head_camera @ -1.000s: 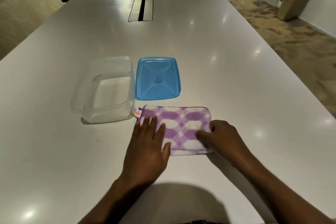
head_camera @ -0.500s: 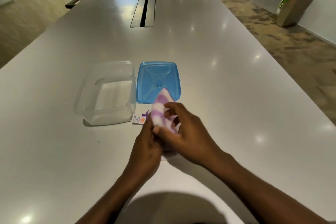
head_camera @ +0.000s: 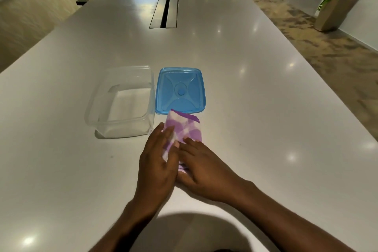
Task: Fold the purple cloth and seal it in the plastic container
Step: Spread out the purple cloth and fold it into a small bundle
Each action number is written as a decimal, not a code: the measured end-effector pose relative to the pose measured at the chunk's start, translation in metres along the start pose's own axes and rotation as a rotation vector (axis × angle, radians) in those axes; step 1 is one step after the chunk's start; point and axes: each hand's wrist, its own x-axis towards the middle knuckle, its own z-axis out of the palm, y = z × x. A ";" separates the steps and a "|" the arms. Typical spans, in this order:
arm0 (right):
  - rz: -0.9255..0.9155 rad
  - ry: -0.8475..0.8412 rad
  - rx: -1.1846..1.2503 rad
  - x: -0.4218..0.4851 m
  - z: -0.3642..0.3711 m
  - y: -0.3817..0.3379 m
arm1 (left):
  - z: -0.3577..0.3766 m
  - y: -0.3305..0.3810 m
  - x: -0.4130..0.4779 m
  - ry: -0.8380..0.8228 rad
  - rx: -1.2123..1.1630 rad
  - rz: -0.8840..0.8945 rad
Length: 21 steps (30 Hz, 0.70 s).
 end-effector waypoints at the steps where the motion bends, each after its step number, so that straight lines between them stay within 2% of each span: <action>1: -0.016 0.005 0.009 0.001 0.000 0.000 | 0.001 -0.001 0.003 -0.037 0.090 0.049; 5: -0.029 0.032 0.155 -0.002 -0.006 0.004 | 0.000 -0.015 0.018 -0.139 0.349 0.006; 7: 0.057 0.212 0.262 -0.006 -0.008 0.004 | -0.001 -0.023 0.018 -0.131 0.425 0.028; 9: 0.204 0.458 0.262 -0.008 -0.008 0.004 | 0.001 -0.028 0.016 -0.112 0.478 0.047; 10: 0.300 0.498 0.231 -0.008 -0.008 0.004 | 0.002 -0.028 0.015 -0.097 0.495 0.051; 12: 0.493 0.361 0.159 -0.006 -0.008 0.006 | 0.006 -0.028 0.013 -0.072 0.532 0.062; 15: 0.614 0.154 0.212 0.002 -0.012 0.009 | 0.011 -0.027 0.010 -0.060 0.574 0.093; 19: 0.657 0.090 0.448 0.012 -0.021 0.009 | 0.009 -0.023 0.003 -0.069 0.519 0.082; 21: 0.672 0.084 0.605 0.012 -0.027 0.008 | 0.007 -0.019 0.000 -0.080 0.397 0.025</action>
